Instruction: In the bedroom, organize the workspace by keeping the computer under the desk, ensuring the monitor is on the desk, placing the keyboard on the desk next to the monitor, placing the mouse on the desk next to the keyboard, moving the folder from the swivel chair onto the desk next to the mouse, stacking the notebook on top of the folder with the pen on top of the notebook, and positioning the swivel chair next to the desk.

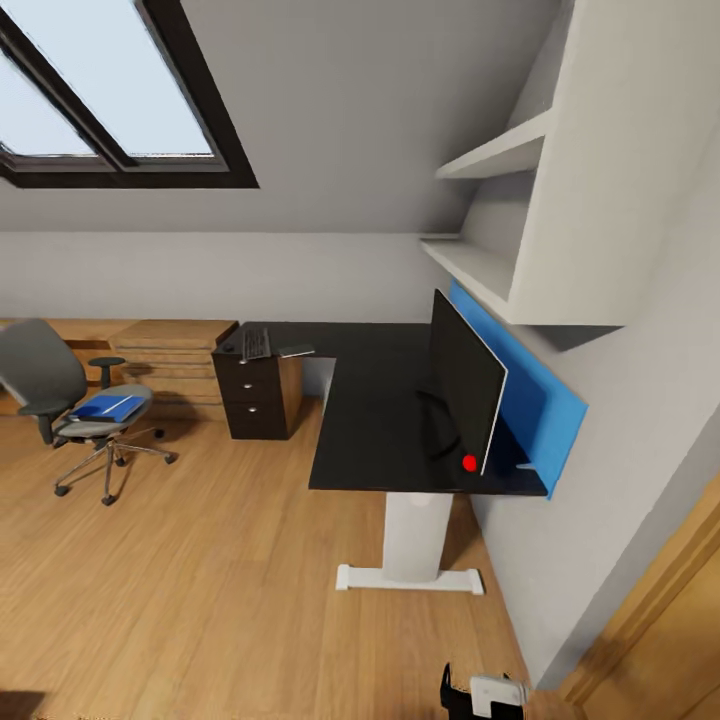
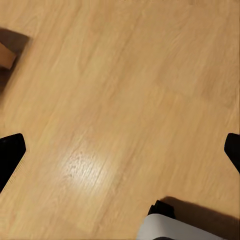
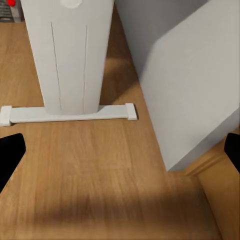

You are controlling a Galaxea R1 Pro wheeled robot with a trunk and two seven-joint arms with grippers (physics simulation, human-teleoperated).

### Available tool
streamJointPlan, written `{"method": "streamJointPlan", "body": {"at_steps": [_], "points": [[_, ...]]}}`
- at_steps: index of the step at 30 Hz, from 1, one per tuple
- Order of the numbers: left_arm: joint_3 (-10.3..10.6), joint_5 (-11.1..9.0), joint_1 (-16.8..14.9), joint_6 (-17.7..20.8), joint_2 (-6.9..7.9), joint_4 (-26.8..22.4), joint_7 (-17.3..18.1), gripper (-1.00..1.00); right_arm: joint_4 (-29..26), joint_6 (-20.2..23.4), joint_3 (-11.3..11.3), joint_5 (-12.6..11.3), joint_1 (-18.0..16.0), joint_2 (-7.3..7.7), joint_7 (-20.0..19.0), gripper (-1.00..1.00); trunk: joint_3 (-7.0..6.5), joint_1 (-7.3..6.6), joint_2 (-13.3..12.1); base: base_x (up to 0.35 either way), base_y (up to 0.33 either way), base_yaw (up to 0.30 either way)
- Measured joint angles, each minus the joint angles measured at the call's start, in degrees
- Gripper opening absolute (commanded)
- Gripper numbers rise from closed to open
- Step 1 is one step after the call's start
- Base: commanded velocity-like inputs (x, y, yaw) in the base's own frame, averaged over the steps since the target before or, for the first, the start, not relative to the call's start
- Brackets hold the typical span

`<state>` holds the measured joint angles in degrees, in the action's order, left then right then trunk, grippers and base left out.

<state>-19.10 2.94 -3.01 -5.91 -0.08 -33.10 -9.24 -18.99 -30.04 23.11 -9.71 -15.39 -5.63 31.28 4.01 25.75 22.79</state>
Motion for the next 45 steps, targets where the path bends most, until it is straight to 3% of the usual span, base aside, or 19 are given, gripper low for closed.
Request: {"method": "streamJointPlan", "body": {"at_steps": [6,22,36,39,41,45], "points": [[0.07,0.04,0.00,-0.32,-0.05,1.11,-0.12,1.00,1.50,-2.59,-0.08,-0.05,-0.01,-0.03,-0.26,1.00,0.00,-0.01,0.00,0.015,0.313,0.230],[0.89,0.16,0.00,-0.31,-0.08,4.26,-0.24,1.00,1.92,-3.33,0.03,0.08,-0.01,-0.27,-0.33,1.00,0.21,-0.02,0.01,0.164,0.294,0.246],[1.09,0.15,-0.04,-0.10,-0.14,5.93,-0.05,1.00,2.86,-3.37,0.12,0.37,0.00,-0.54,-2.21,1.00,0.33,-0.03,0.01,0.298,0.164,0.022],[1.82,0.16,-0.06,-0.09,-0.16,6.13,-0.02,1.00,2.86,-3.36,0.13,0.41,0.00,-0.54,-2.23,1.00,0.32,-0.03,0.01,0.331,0.022,0.000],[3.43,0.16,-0.09,-0.25,-0.14,6.23,-0.27,1.00,2.93,-3.36,0.13,0.37,0.00,-0.54,-2.26,1.00,0.32,-0.03,0.01,0.327,0.166,0.000],[3.55,0.16,-0.06,-0.30,-0.14,6.24,-0.25,1.00,2.94,-3.35,0.13,0.35,0.00,-0.54,-2.29,1.00,0.32,-0.03,0.01,0.317,0.192,0.000]]}}
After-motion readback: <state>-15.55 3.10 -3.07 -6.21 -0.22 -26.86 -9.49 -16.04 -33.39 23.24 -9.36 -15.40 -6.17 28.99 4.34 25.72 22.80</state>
